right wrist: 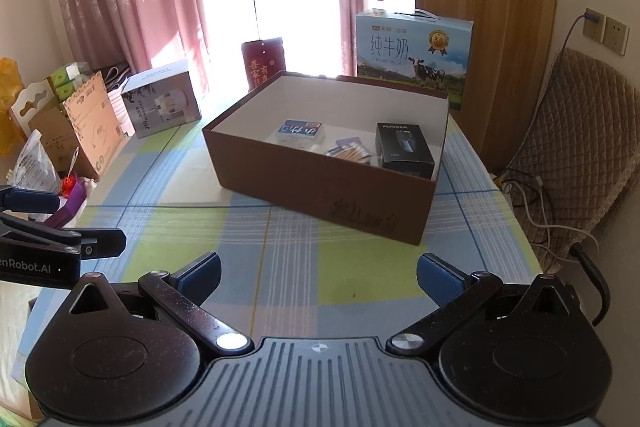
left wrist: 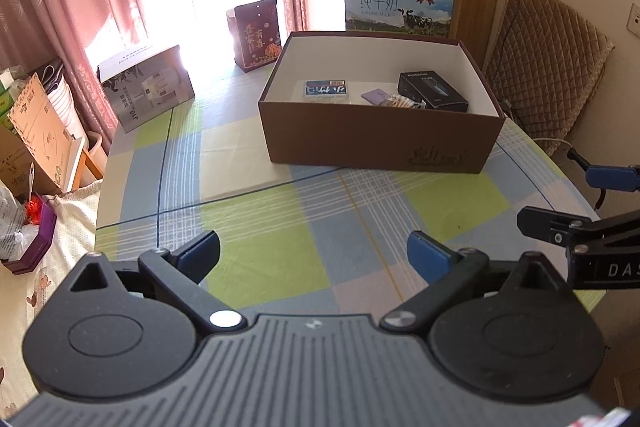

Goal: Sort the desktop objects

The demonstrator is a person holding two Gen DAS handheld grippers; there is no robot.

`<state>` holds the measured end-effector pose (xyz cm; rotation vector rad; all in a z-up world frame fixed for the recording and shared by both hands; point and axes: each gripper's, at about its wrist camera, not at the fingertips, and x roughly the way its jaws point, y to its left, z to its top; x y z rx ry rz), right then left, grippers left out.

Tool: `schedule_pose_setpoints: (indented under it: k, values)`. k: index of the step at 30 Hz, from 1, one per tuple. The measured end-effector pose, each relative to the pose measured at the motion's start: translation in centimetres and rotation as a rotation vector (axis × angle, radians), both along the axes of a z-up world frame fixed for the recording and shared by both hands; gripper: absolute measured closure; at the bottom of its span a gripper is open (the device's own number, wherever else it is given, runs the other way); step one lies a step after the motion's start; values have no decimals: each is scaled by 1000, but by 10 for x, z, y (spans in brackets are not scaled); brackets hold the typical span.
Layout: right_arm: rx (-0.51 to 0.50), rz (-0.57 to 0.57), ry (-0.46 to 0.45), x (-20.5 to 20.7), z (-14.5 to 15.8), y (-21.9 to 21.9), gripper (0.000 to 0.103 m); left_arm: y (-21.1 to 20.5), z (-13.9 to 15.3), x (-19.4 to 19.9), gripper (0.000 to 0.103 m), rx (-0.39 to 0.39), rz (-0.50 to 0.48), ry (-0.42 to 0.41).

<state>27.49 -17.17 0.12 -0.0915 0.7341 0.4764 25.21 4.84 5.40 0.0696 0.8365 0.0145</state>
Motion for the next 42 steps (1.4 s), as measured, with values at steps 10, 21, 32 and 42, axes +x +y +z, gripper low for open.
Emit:
schedule_pose_setpoints:
  k: [10, 21, 32, 42]
  values:
    - [-27, -1, 13, -24, -5, 4, 2, 1, -7, -13, 4, -3, -22, 20]
    - [-42, -4, 31, -36, -9, 8, 2, 3, -13, -20, 4, -7, -35, 32]
    - [-52, 5, 40, -42, -12, 16, 2, 7, -12, -27, 4, -13, -35, 26]
    - [-60, 7, 59, -46, -19, 16, 2, 6, -18, -30, 4, -17, -30, 33]
